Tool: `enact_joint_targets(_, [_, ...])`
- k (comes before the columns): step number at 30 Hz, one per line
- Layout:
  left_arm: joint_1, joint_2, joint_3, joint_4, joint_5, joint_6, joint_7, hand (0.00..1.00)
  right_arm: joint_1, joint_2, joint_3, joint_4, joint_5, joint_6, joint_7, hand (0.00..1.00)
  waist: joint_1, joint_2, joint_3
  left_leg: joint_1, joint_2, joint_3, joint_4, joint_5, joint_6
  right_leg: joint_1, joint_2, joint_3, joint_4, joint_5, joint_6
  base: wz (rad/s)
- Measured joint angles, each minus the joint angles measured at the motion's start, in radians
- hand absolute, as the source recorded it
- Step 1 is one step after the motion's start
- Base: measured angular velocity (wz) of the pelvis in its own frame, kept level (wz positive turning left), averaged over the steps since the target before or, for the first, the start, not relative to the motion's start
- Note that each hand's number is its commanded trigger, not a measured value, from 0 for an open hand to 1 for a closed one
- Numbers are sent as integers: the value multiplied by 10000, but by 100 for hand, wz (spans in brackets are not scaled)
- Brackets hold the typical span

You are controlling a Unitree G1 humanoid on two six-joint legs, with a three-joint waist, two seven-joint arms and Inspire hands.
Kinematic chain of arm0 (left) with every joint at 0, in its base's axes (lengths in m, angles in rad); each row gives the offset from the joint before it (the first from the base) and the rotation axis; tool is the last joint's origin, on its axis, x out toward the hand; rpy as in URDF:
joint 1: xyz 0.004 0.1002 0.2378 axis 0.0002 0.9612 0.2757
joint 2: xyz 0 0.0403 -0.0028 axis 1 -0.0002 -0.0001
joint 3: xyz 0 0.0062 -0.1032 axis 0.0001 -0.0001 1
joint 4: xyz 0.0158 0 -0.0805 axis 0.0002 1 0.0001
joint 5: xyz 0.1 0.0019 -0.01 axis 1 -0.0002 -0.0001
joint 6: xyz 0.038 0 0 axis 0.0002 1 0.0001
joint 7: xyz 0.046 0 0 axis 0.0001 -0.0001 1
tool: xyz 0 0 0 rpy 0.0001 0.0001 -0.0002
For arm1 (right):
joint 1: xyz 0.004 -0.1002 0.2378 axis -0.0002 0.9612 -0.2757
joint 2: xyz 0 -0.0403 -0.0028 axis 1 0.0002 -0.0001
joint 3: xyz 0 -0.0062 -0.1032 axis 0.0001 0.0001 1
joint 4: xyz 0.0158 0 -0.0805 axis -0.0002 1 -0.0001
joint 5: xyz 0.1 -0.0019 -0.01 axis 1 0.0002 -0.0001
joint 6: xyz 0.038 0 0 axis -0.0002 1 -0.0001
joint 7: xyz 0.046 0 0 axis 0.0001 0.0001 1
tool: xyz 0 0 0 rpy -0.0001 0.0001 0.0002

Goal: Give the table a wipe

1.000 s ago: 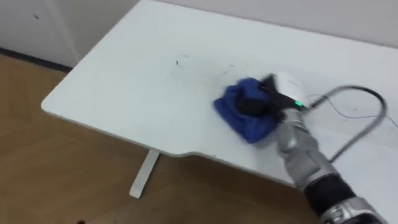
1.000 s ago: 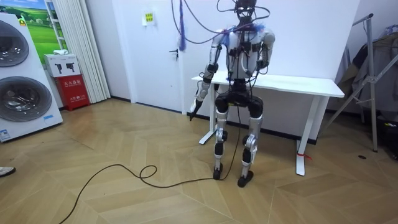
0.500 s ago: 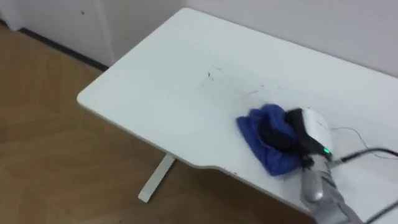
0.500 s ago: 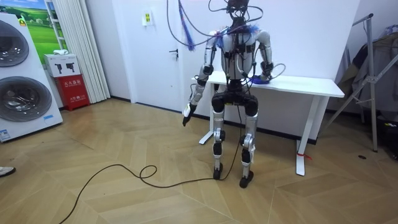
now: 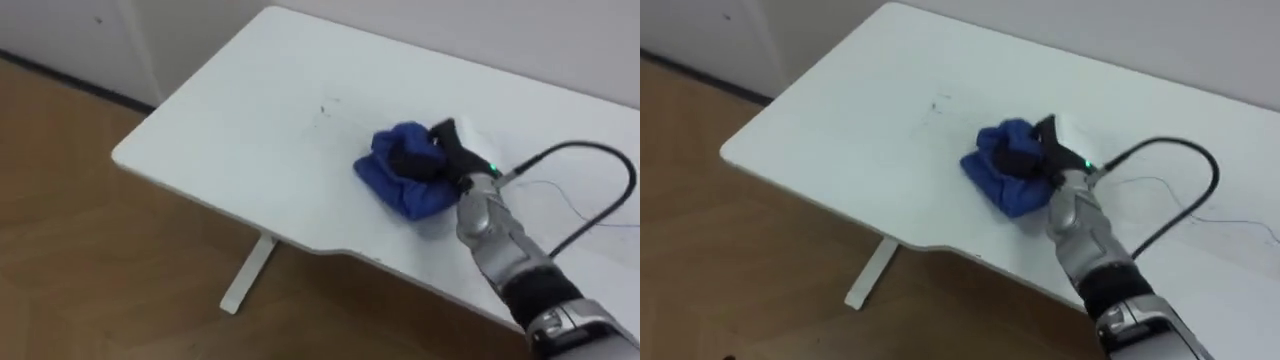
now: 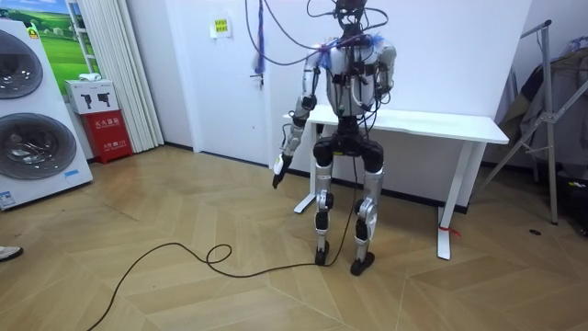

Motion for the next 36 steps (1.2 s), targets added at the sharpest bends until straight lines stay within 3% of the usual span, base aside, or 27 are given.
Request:
enact_joint_targets(3, [581, 86, 207, 130, -38, 76, -191, 0, 280, -513, -867, 1252, 427, -179, -20, 100, -25, -102, 33, -37, -86, -524, -26, 25, 5, 141, -20, -231, -19, -11, 17, 54])
enact_joint_targets(5, [953, 136, 587, 274, -35, 92, -239, 0, 691, -1105, -1635, 1414, 1079, -432, -165, 100, -198, -123, 34, -93, -123, -759, -70, 26, 7, 151, -51, -331, -13, -14, 22, 35])
enact_joint_targets(6, [985, 164, 839, 397, -36, 83, -270, 0, 1107, -1451, -2028, 1481, 1277, -609, -239, 100, -233, -110, 41, -89, -210, -836, -76, 25, 8, 189, -76, -398, -17, -18, 29, 25])
enact_joint_targets(11, [880, 249, 1054, 463, 150, -56, -269, 0, 1975, -2094, -3172, 1748, 1542, -884, -436, 100, -875, -32, 77, 40, -415, -1117, -152, 21, 27, 498, -241, -424, -56, -164, 258, 17])
enact_joint_targets(15, [537, 288, 681, 188, 103, -201, -201, 0, 1857, -2249, -3098, 1753, 1568, -861, -525, 100, -1042, 131, 136, -82, -423, -1046, -75, 11, 43, 394, -253, -406, 4, -178, 280, -14])
enact_joint_targets(18, [-88, 264, 176, 221, 106, -218, -187, 0, 820, -2177, -2382, 1773, 1528, -316, -627, 100, -910, 274, 97, -488, -318, -657, 61, 17, 45, -101, -240, -368, 25, -181, 282, -49])
enact_joint_targets(20, [-683, 228, -158, 499, 54, -257, -240, 0, -195, -1936, -1546, 1781, 1380, 119, -623, 100, -401, 374, 78, -865, -65, -52, 138, 49, 5, -732, -98, -18, 50, -24, 23, -77])
enact_joint_targets(23, [-1240, 298, -194, 759, -22, -297, -364, 0, -1342, -1466, -579, 1923, 1252, 97, -535, 100, -91, 407, 103, -1313, 143, 185, 224, 139, -115, -1304, 69, 132, 46, 107, -184, -36])
enact_joint_targets(26, [-1162, 359, -571, 834, -174, -382, -561, 0, -1826, -1528, -659, 2517, 1251, -200, -697, 100, 120, 466, 164, -1440, 117, 73, 93, 294, -136, -1476, 79, 91, 25, 122, -211, 14])
enact_joint_targets(28, [-841, 385, -561, 1044, -228, -335, -648, 0, -1792, -1654, -726, 2595, 1322, -386, -774, 100, 77, 482, 174, -1466, 102, -41, 68, 293, -137, -1479, 83, 8, 13, 122, -211, 18])
enact_joint_targets(30, [-553, 391, -556, 1125, -372, -261, -657, 0, -1469, -2073, -781, 2614, 1655, -668, -840, 100, 10, 474, 170, -1476, 63, -227, 41, 299, -141, -1412, 60, -183, 7, 120, -207, 34])
enact_joint_targets(33, [-32, 428, -373, 1139, -382, -263, -653, 0, -502, -2613, -1746, 2671, 2192, -991, -1018, 100, -331, 401, 129, -1378, -82, -548, 12, 295, -124, -1178, -31, -438, 36, 45, -95, 50])
enact_joint_targets(36, [375, 479, 397, 976, -333, -252, -581, 0, 845, -3006, -3624, 2961, 2165, -1273, -1166, 100, -1192, 203, 117, -1188, -275, -1040, 10, 266, -78, -737, -118, -468, 24, -19, 7, 49])
